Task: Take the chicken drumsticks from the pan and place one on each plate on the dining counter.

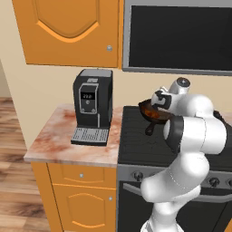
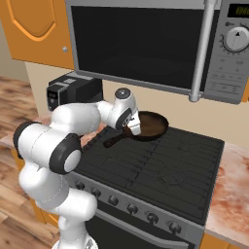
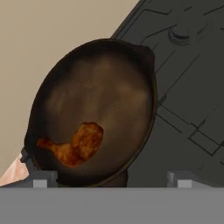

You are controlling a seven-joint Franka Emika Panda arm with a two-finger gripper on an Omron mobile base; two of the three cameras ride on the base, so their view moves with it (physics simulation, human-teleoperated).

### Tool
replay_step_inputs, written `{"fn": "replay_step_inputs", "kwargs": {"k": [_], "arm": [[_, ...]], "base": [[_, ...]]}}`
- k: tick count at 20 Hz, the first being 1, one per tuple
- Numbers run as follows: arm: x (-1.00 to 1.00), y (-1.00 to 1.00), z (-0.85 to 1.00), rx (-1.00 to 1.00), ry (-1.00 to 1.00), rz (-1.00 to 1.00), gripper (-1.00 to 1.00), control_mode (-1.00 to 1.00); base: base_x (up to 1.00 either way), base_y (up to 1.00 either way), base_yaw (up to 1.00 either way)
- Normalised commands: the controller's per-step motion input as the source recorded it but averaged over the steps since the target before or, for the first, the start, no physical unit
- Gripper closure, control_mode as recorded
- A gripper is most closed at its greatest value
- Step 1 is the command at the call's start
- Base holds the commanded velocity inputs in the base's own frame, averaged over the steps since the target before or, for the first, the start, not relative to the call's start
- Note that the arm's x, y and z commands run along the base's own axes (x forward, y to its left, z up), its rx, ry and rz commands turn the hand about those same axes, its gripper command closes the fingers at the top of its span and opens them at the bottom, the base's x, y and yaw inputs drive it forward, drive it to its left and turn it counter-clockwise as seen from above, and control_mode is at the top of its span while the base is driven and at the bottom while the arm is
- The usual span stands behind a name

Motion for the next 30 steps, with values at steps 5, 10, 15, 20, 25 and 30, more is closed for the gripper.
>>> {"fn": "replay_step_inputs", "kwargs": {"k": [5, 10, 15, 20, 25, 30], "arm": [[0.2, 0.04, -0.19, 0.0, 0.01, 0.0, -1.0, -1.0], [0.43, 0.0, -0.1, 0.0, 0.01, 0.0, -1.0, -1.0], [0.49, 0.0, -0.1, 0.0, 0.09, 0.0, -1.0, -1.0], [0.27, 0.0, -0.19, 0.0, 0.12, 0.0, -1.0, -1.0], [0.01, 0.0, -0.26, 0.0, 0.1, 0.0, -1.0, -1.0], [0.14, 0.01, -0.37, 0.0, 0.09, 0.0, -1.0, -1.0]], "base": [[0.0, 0.0, 0.0], [0.0, 0.0, 0.0], [0.0, 0.0, 0.0], [0.0, 0.0, 0.0], [0.0, 0.0, 0.0], [0.0, 0.0, 0.0]]}}
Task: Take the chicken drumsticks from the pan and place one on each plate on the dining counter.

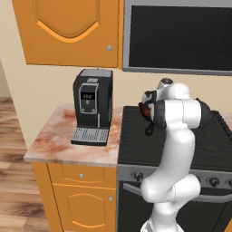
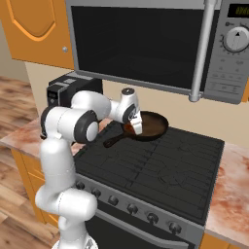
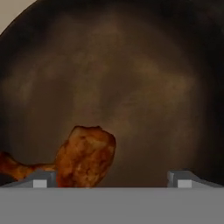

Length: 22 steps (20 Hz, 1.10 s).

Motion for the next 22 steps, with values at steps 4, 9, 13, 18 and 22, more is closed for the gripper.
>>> {"fn": "replay_step_inputs", "kwargs": {"k": [4, 9, 13, 18, 22], "arm": [[0.41, 0.0, -0.3, 0.0, 0.04, 0.0, -1.0, -1.0], [0.44, 0.0, -0.24, 0.0, 0.04, 0.0, -1.0, -1.0], [0.17, 0.11, -0.28, 0.0, 0.12, 0.0, -1.0, -1.0], [0.19, 0.17, -0.34, -0.01, 0.18, 0.0, -1.0, -1.0], [0.44, 0.16, -0.54, -0.02, 0.26, 0.0, -1.0, -1.0]], "base": [[0.0, 0.0, 0.0], [0.0, 0.0, 0.0], [0.0, 0.0, 0.0], [0.0, 0.0, 0.0], [0.0, 0.0, 0.0]]}}
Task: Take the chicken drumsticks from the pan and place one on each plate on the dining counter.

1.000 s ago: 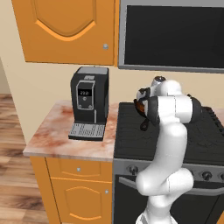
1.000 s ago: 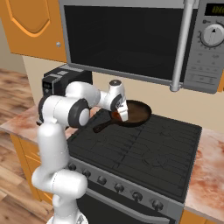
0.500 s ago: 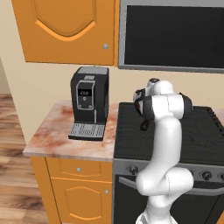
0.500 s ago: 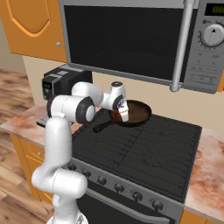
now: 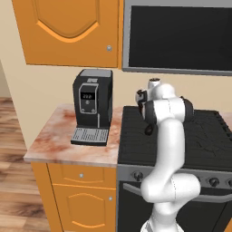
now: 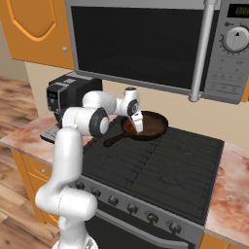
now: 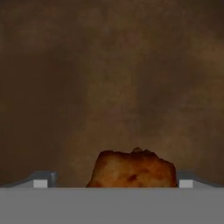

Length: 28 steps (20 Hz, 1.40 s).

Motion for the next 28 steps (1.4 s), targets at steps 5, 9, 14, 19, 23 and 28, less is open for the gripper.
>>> {"fn": "replay_step_inputs", "kwargs": {"k": [5, 9, 14, 19, 23, 28], "arm": [[0.09, 0.26, -0.62, -0.01, 0.22, -0.01, 1.0, -1.0], [0.0, 0.01, -0.59, 0.0, 0.08, -0.04, 1.0, -1.0], [-0.04, 0.0, -0.29, 0.01, -0.01, -0.06, 1.0, -1.0], [-0.4, 0.0, 0.05, 0.1, -0.32, -0.06, 1.0, -1.0], [-0.66, 0.0, 0.31, 0.16, -0.44, -0.01, 1.0, -1.0], [-0.82, 0.0, 0.35, 0.25, -0.25, 0.0, 1.0, -1.0]], "base": [[0.0, 0.0, 0.0], [0.0, 0.0, 0.0], [0.0, 0.0, 0.0], [0.0, 0.0, 0.0], [0.0, 0.0, 0.0], [0.0, 0.0, 0.0]]}}
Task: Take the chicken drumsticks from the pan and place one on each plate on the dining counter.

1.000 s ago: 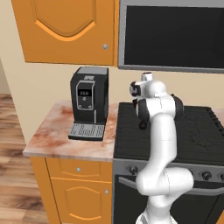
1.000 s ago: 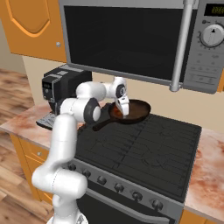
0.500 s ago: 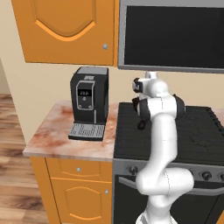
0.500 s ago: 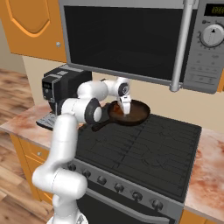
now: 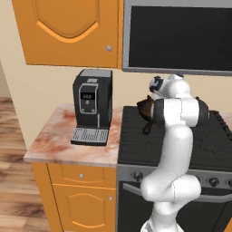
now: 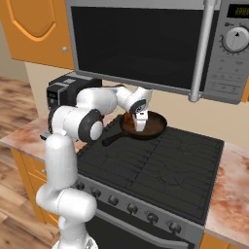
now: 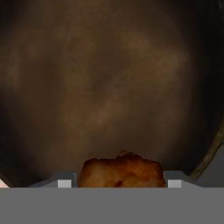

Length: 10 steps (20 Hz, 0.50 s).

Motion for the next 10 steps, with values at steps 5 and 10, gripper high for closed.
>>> {"fn": "replay_step_inputs", "kwargs": {"k": [5, 10], "arm": [[-0.88, 0.0, 0.51, 0.38, 0.0, 0.0, 1.0, -1.0], [-0.78, 0.0, 0.77, 0.37, 0.06, 0.03, 1.0, -1.0]], "base": [[0.0, 0.0, 0.0], [0.0, 0.0, 0.0]]}}
